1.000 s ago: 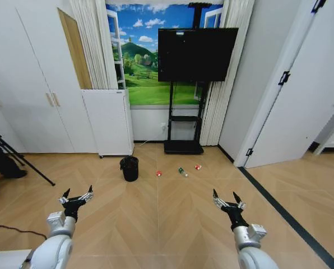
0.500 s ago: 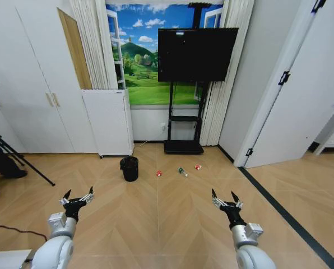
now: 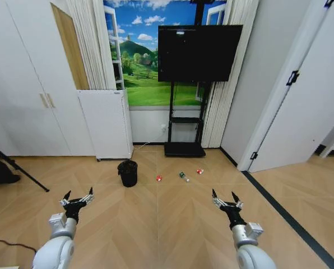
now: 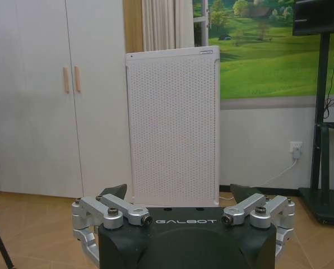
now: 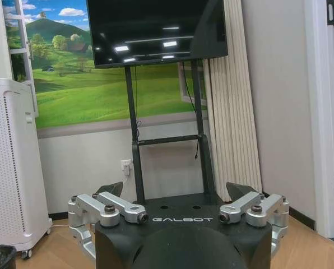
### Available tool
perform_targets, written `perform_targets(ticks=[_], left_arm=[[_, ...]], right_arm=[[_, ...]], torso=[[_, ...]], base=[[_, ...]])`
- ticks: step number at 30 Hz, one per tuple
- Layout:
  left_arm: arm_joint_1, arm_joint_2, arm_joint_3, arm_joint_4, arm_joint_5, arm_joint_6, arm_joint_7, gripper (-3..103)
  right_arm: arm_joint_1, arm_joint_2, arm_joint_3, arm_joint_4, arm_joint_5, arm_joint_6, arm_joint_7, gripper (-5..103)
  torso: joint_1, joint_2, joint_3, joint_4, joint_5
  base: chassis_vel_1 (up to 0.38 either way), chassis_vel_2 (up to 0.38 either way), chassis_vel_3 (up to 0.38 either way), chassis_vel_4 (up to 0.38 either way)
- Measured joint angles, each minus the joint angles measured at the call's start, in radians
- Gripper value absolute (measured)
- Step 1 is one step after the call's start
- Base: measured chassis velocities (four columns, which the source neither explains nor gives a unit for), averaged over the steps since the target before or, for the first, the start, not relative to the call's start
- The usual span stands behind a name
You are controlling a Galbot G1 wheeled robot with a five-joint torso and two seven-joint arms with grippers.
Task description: Pick up the trash bin and place the garbage on the floor into it.
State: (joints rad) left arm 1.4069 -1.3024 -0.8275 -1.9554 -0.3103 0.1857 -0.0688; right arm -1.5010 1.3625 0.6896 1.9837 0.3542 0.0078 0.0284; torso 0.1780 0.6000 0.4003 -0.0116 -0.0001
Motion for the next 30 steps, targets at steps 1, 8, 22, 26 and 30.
perform_targets(ticks=[1,8,22,26,30], left_arm=[[0.0,0.0,0.0,0.0,0.0,0.0,0.0,100],[0.002,0.003,-0.001,0.003,0.0,-0.001,0.001,100],[-0.002,0.005,0.006,0.005,0.002,-0.001,0.001,100],[-0.003,0.005,0.008,0.004,0.002,-0.001,0.001,100],[-0.003,0.005,0.009,0.005,0.004,-0.001,0.001,100]], right_arm=[[0.0,0.0,0.0,0.0,0.0,0.0,0.0,100],[-0.003,0.003,0.0,-0.002,0.0,0.002,0.0,100],[-0.009,0.002,0.01,-0.001,0.003,0.007,0.003,100],[-0.012,0.003,0.011,0.001,0.003,0.007,0.004,100],[-0.013,0.003,0.013,0.001,0.003,0.007,0.004,100]], torso=[[0.0,0.0,0.0,0.0,0.0],[0.0,0.0,0.0,-0.0001,-0.0002],[0.0,0.0,0.0,0.0003,0.0011],[0.0,0.0,0.0,-0.0002,-0.0003],[0.0,0.0,0.0,-0.0001,-0.0008]], base=[[-0.269,0.288,0.263,-0.261],[-0.302,0.313,0.314,-0.313],[-0.358,0.365,0.359,-0.363],[-0.341,0.345,0.356,-0.344],[-0.352,0.355,0.33,-0.354]])
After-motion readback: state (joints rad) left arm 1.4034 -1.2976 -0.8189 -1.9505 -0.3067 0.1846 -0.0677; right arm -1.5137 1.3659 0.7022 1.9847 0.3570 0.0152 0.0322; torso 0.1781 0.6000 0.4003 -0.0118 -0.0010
